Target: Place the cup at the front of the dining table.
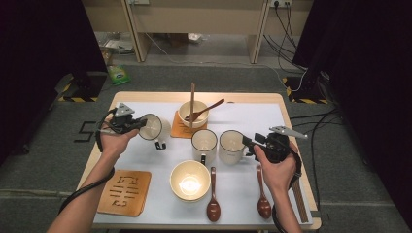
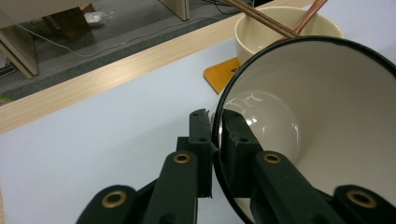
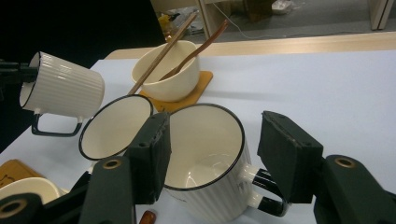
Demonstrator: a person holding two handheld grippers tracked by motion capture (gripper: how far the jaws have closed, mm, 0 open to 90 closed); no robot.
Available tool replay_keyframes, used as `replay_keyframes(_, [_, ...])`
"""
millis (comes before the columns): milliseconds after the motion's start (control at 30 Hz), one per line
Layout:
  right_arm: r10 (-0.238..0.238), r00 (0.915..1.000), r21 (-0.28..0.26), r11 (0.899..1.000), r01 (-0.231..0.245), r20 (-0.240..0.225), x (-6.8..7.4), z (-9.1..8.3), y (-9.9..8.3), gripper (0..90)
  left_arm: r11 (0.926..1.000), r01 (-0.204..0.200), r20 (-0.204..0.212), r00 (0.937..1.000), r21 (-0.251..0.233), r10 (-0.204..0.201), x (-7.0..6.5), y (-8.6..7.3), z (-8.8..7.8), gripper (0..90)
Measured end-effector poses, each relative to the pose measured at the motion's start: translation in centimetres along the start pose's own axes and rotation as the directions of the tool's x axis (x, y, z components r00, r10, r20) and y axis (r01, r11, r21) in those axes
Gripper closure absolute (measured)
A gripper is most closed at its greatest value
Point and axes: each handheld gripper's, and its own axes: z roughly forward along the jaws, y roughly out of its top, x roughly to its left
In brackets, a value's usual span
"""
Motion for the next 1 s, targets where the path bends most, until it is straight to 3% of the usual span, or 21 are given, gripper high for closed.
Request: replay_keyframes(1000, [0.004,1.0,-0.011,1.0,-0.004,-0.001,-0.1,-0.2,0.0,43.6,0.9999,-0.007,-0.03,0.9995,0.008,0.007,1.9,1.5,1.3,82.7])
